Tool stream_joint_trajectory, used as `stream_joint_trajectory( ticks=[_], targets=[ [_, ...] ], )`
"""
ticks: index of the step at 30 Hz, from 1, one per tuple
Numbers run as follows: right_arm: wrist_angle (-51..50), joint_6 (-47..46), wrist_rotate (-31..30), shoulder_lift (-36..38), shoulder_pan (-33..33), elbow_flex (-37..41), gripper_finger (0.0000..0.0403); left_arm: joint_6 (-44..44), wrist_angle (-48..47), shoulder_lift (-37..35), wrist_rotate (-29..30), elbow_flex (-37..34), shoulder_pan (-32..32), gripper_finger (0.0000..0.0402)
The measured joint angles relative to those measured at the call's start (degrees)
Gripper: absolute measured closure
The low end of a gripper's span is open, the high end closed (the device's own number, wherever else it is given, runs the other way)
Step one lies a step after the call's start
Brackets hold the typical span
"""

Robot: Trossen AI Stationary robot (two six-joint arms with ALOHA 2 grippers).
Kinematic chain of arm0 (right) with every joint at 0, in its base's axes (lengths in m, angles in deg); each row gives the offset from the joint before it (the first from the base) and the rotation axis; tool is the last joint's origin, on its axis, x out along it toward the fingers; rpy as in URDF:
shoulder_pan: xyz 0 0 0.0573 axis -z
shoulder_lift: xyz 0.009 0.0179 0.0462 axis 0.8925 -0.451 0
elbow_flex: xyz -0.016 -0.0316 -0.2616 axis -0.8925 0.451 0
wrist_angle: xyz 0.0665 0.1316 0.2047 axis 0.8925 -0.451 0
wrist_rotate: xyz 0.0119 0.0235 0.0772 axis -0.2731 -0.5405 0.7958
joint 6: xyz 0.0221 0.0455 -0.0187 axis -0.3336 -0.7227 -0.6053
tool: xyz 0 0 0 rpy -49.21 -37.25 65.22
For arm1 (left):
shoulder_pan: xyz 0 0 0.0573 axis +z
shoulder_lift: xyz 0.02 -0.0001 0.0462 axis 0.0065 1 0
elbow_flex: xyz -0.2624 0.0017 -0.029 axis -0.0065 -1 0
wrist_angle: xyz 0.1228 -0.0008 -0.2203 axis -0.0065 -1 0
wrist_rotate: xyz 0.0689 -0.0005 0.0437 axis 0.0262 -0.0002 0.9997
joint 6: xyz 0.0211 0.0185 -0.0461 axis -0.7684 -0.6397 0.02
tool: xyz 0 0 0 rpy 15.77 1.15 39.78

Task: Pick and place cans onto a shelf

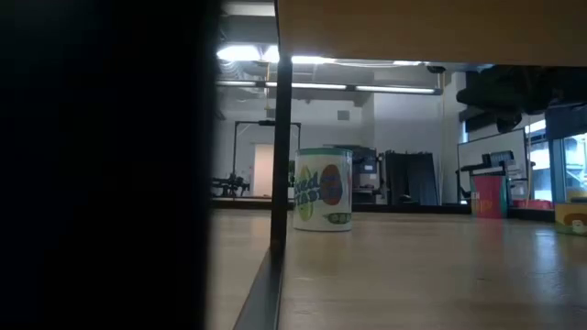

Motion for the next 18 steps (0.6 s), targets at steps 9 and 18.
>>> stream_joint_trajectory(
  ticks=[9, 18],
  targets=[
    [0.0, 0.0, 0.0, 0.0, 0.0, 0.0, 0.0378, 0.0, 0.0, 0.0, 0.0, 0.0, 0.0, 0.0401],
    [1.8, 5.0, -0.2, 0.0, 0.0, -0.4, 0.0380, 0.0, 0.0, 0.0, 0.0, 0.0, 0.0, 0.0401]
  ],
)
